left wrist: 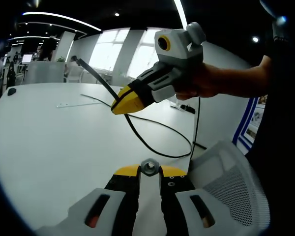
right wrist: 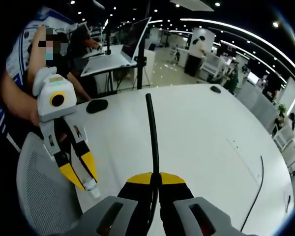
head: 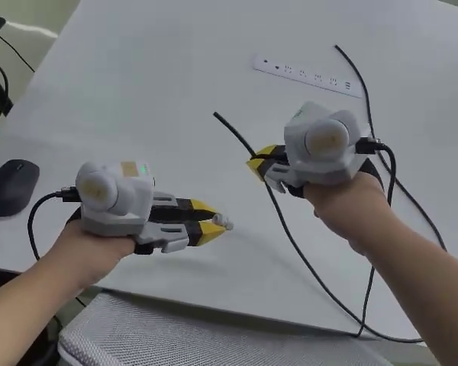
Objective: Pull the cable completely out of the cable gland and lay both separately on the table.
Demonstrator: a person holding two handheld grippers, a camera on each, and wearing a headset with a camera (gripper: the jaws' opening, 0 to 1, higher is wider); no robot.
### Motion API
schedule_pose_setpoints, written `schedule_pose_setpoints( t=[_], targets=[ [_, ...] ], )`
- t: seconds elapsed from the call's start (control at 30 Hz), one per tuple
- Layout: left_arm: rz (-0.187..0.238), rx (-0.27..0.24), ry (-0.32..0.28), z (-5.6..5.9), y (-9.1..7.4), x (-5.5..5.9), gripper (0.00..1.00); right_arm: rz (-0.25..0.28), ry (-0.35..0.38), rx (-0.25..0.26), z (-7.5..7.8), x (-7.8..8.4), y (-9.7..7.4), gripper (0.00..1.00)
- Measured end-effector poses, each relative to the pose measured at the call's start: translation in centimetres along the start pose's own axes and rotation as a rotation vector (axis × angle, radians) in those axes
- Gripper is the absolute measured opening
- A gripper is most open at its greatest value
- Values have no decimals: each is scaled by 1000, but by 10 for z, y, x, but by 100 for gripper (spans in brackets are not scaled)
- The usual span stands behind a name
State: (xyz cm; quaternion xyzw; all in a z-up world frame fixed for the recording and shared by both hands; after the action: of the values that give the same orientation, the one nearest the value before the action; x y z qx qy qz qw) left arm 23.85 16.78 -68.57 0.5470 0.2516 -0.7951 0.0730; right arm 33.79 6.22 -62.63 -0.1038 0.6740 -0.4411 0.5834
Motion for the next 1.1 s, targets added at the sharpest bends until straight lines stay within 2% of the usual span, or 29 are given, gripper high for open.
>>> schedule_pose_setpoints(
  t=[0.17, 0.33, 0.6, 0.67, 0.9, 1.1],
  targets=[
    [-9, -12, -3, -5, -4, 10, 15, 7, 1, -20, -4, -9, 13, 0],
    [-12, -31, -4, -8, -7, 18, 15, -29, -38, -45, -12, -7, 33, 0],
    [-28, -65, -11, -21, -13, 34, 15, -60, -95, -94, -23, -7, 57, 0],
    [-33, -75, -13, -24, -16, 38, 15, -79, -97, -115, -25, -4, 65, 0],
    [-44, -120, -44, -36, -21, 51, 15, -119, -127, -139, -27, 2, 88, 0],
    [-51, -147, -61, -44, -22, 57, 15, -156, -166, -182, -32, 12, 110, 0]
  ],
)
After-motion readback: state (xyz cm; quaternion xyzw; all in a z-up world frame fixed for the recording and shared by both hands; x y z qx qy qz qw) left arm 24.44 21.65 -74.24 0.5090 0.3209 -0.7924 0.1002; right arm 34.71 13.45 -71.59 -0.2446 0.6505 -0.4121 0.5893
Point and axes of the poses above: the centre of the closed fingertips' face, and the gripper's own axes: y roughly forward along the fingers, z roughly to its right, x roughly out of its underside, the point moved 7 cm from there along -y, roughly backward along the fingers, and after that the axes turned 5 degrees about y, right-handed, at the moved point
